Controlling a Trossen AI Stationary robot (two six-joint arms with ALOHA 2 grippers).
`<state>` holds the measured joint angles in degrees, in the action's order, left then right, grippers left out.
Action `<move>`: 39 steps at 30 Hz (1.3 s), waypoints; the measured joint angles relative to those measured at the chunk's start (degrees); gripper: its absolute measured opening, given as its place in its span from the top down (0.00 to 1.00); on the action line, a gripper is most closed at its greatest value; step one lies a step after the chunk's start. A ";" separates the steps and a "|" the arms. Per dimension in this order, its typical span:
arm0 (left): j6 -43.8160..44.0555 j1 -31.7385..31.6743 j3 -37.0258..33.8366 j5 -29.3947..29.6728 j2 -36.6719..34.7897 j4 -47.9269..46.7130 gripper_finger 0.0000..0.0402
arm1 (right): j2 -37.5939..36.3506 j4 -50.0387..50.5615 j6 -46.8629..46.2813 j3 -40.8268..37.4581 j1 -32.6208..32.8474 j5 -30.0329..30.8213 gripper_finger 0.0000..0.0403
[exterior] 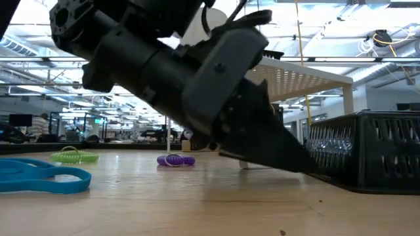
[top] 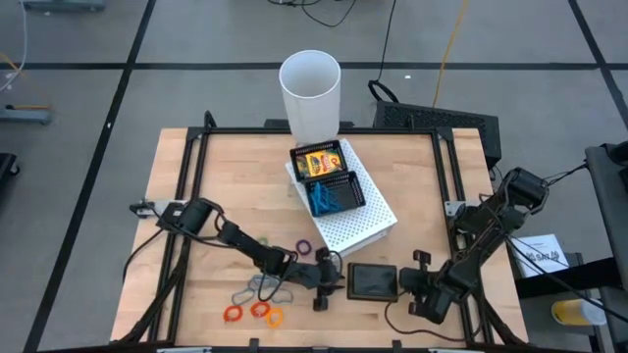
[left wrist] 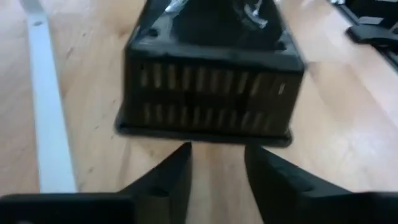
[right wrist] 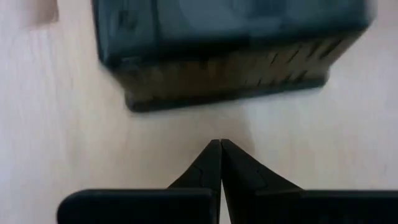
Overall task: Pick & Place Office Desk Supplies
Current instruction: Put the black bin on the shelf
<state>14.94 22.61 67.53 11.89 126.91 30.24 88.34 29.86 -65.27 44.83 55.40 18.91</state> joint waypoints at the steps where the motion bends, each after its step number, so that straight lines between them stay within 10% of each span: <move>1: 0.03 0.02 0.28 -0.17 0.03 -0.04 0.66 | 0.03 -0.27 0.05 -0.03 -0.01 1.56 1.00; 18: 0.96 0.15 0.39 -6.12 0.07 3.44 0.99 | -0.01 -16.27 15.19 -0.10 -3.39 6.30 1.00; 39: 1.90 3.03 0.57 -11.11 -1.91 9.74 0.94 | -4.04 -21.80 18.44 -0.10 -3.52 4.78 1.00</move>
<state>16.85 25.64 68.10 0.78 125.00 39.97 84.30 8.05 -46.83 44.73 51.88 23.68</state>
